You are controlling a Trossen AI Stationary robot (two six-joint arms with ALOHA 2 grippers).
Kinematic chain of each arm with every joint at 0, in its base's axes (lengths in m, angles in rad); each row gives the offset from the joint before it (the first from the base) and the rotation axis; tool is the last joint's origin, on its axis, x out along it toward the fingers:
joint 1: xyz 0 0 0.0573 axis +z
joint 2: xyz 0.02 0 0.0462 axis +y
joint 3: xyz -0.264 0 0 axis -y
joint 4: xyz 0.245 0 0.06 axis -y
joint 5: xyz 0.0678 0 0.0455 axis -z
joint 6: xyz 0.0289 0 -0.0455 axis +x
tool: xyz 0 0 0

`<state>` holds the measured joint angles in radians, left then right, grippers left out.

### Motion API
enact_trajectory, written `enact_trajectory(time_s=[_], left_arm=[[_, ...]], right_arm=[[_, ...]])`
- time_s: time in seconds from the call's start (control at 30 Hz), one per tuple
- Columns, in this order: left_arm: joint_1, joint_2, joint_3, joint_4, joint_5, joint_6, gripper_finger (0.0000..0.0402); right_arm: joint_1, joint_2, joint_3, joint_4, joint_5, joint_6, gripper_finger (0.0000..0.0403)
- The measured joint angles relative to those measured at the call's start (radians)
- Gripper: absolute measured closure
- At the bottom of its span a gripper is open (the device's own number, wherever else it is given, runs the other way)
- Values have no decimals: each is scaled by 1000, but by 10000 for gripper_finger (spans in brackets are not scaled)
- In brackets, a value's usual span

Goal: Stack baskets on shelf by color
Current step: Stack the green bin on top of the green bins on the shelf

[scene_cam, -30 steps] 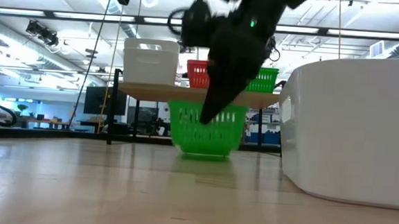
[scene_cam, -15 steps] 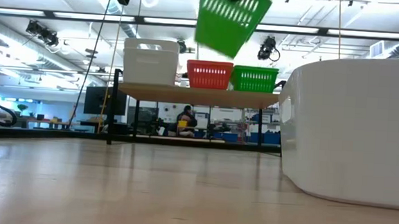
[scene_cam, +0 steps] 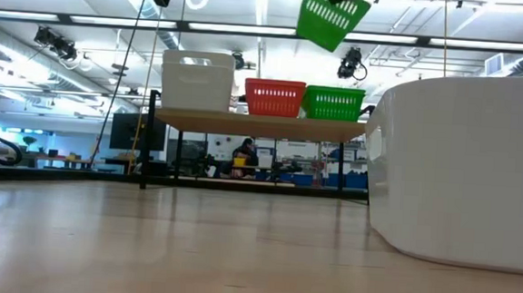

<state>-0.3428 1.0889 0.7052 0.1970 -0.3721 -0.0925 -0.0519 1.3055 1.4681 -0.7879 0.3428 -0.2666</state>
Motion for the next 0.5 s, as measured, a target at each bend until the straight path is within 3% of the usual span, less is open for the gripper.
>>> enact_trajectory(time_s=[0.13,0.33,0.5], left_arm=[[0,0,0,0,0,0,276],[0,0,0,-10,0,0,276],[0,5,0,-16,0,1,276]], right_arm=[[-93,20,0,-52,-81,-68,396],[-200,57,0,-132,-89,-186,395],[-277,76,0,-119,-203,-234,395]])
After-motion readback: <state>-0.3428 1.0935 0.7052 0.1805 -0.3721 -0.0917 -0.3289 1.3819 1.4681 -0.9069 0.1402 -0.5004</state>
